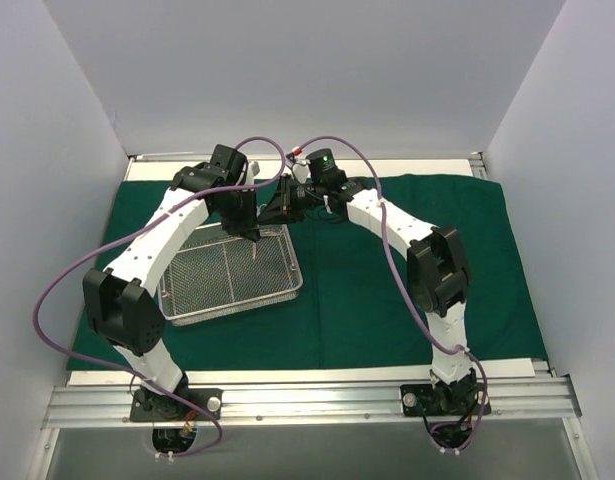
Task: Open and lay out the surgical kit
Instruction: Place the medical item in the surgical kit.
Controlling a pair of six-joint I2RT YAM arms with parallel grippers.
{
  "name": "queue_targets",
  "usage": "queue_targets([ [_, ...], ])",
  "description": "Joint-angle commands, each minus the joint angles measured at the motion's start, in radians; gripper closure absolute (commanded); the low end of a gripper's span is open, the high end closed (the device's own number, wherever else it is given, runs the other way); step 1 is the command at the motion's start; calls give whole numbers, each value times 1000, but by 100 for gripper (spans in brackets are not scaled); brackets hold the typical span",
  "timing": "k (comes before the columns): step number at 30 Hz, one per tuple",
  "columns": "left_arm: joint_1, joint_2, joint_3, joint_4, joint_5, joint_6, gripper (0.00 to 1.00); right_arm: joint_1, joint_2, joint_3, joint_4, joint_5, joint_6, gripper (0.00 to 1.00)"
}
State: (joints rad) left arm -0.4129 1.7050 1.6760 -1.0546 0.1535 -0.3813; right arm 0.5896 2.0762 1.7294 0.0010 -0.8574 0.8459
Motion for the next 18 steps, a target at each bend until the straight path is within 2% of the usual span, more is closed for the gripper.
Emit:
queue_targets([
  [1, -6, -27, 54, 25, 15, 5, 98, 9, 21, -10, 68, -48, 21, 100],
  [3, -3, -25, 59, 18, 6, 2, 81, -2, 16, -16, 74, -34, 25, 100],
  [7, 16, -44, 48, 41, 24, -2, 60, -36, -14, -88, 190, -20, 116, 100],
  [9, 34, -50, 41, 48, 44, 4, 61, -53, -27, -131, 266, -9, 180, 100],
  [11, 49, -59, 31, 56, 49, 5, 60, -59, -30, -131, 272, 7, 196, 100],
  [14, 88, -87, 11, 44, 23, 7, 49, -79, -44, -134, 251, 47, 211, 100],
  [18, 134, -142, -54, 42, -22, 42, 46, -140, -103, -197, 257, 116, 232, 100],
])
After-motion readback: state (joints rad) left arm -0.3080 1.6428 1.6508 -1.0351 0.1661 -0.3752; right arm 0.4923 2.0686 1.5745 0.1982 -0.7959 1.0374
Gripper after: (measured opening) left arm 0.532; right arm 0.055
